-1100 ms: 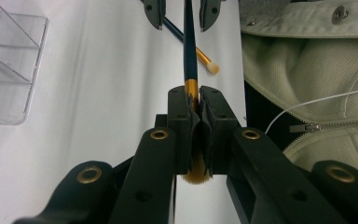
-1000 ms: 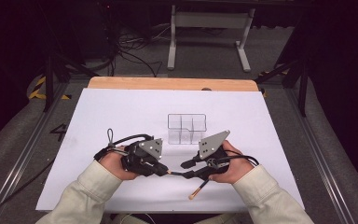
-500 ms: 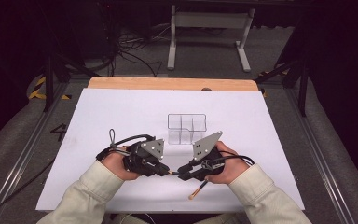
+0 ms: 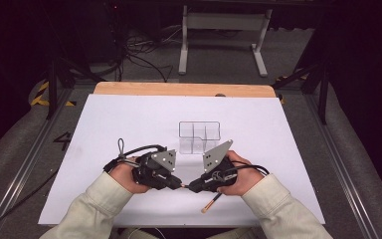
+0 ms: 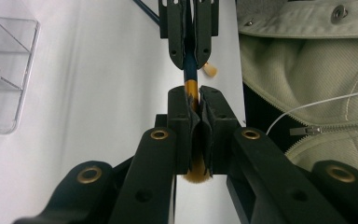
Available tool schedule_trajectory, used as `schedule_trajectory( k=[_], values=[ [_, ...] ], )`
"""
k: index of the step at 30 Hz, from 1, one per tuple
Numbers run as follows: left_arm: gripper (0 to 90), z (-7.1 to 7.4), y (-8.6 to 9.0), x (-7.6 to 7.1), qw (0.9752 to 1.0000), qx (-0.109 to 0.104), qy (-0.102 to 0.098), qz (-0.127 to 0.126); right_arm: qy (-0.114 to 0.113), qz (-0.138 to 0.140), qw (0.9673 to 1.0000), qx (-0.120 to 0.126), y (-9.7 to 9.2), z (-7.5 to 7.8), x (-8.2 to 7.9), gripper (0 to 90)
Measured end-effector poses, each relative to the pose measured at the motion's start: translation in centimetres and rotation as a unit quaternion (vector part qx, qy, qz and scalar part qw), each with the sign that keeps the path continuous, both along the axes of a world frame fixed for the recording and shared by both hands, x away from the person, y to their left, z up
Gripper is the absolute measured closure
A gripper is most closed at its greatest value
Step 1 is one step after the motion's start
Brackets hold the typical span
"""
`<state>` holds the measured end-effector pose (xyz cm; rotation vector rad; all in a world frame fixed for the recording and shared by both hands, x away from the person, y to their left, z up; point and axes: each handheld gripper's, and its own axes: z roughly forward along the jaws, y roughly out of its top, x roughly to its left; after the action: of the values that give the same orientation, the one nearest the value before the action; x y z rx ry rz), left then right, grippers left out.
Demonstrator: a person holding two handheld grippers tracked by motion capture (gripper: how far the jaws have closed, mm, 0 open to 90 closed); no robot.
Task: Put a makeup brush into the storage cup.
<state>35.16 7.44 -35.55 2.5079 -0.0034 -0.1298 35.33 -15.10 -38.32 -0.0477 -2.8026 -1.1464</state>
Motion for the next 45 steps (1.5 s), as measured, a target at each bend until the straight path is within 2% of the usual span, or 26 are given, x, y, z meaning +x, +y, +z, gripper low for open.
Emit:
schedule_trajectory(
  k=[9, 10, 12, 15, 18, 20, 21, 22, 23, 25, 27, 33, 34, 36, 39, 42, 43, 44, 45],
  values=[
    [83.0, 0.0, 0.2, 0.1, 0.9999, -0.013, 0.005, 0.001, 0.003, -0.006, 1.0000, -0.002, -0.1, 0.1, 0.0, 84.0],
    [82.8, 0.0, 0.3, 0.1, 0.9997, -0.020, 0.013, 0.003, 0.003, -0.006, 1.0000, -0.001, -0.1, 0.1, 0.0, 84.0],
    [80.6, 0.2, 0.6, 0.2, 0.9993, -0.034, 0.017, 0.005, 0.006, -0.004, 1.0000, -0.001, -0.1, 0.2, 0.0, 84.0],
    [64.3, 0.5, 1.5, 0.5, 0.9981, -0.057, 0.014, 0.020, 0.006, -0.007, 1.0000, -0.001, -0.2, 0.2, -0.1, 84.1],
    [52.0, 0.7, 2.5, 0.4, 0.9960, -0.079, 0.011, 0.041, 0.004, -0.012, 0.9999, 0.006, -0.5, 0.4, 0.0, 84.1],
    [44.6, 0.8, 3.1, 0.4, 0.9947, -0.088, 0.015, 0.051, 0.000, -0.016, 0.9998, 0.014, -0.8, 0.7, 0.0, 84.0],
    [36.2, 0.8, 3.1, 0.4, 0.9947, -0.088, 0.015, 0.051, 0.000, -0.016, 0.9998, 0.014, -0.8, 0.7, 0.0, 84.0],
    [36.2, 0.8, 3.4, 0.2, 0.9940, -0.095, 0.004, 0.055, -0.002, -0.019, 0.9997, 0.018, -1.0, 0.8, 0.1, 84.0],
    [28.8, 0.9, 3.5, 0.2, 0.9936, -0.098, 0.001, 0.058, -0.004, -0.022, 0.9994, 0.025, -1.1, 0.9, 0.1, 84.0],
    [24.4, 1.0, 4.2, 0.2, 0.9906, -0.111, 0.004, 0.081, -0.008, -0.027, 0.9990, 0.035, -1.4, 1.2, 0.1, 84.0],
    [23.3, 1.0, 4.4, 0.2, 0.9898, -0.115, 0.004, 0.084, -0.010, -0.030, 0.9987, 0.041, -1.5, 1.3, 0.1, 84.0],
    [21.3, 0.8, 6.3, 0.0, 0.9835, -0.132, -0.010, 0.123, -0.024, -0.057, 0.9953, 0.074, -2.2, 2.0, 0.2, 84.0],
    [19.9, 0.7, 6.6, 0.0, 0.9828, -0.133, -0.011, 0.127, -0.031, -0.066, 0.9934, 0.088, -2.4, 2.3, 0.2, 84.0],
    [19.0, 0.4, 7.3, -0.1, 0.9802, -0.139, -0.014, 0.140, -0.034, -0.071, 0.9925, 0.093, -2.5, 2.4, 0.2, 84.0],
    [17.1, 0.0, 7.9, -0.2, 0.9779, -0.142, -0.014, 0.153, -0.043, -0.088, 0.9885, 0.115, -2.9, 2.8, 0.2, 84.0],
    [17.6, -0.7, 8.6, -0.1, 0.9736, -0.154, -0.011, 0.168, -0.049, -0.106, 0.9839, 0.136, -3.1, 3.1, 0.3, 84.0],
    [17.6, -0.9, 8.9, 0.0, 0.9717, -0.159, -0.016, 0.174, -0.051, -0.112, 0.9819, 0.143, -3.2, 3.2, 0.4, 84.0],
    [17.7, -0.9, 8.9, 0.0, 0.9717, -0.159, -0.016, 0.174, -0.051, -0.112, 0.9819, 0.143, -3.2, 3.2, 0.4, 84.0],
    [17.7, -1.1, 9.2, 0.1, 0.9701, -0.163, -0.014, 0.179, -0.056, -0.121, 0.9793, 0.152, -3.3, 3.3, 0.5, 84.0]
  ],
)
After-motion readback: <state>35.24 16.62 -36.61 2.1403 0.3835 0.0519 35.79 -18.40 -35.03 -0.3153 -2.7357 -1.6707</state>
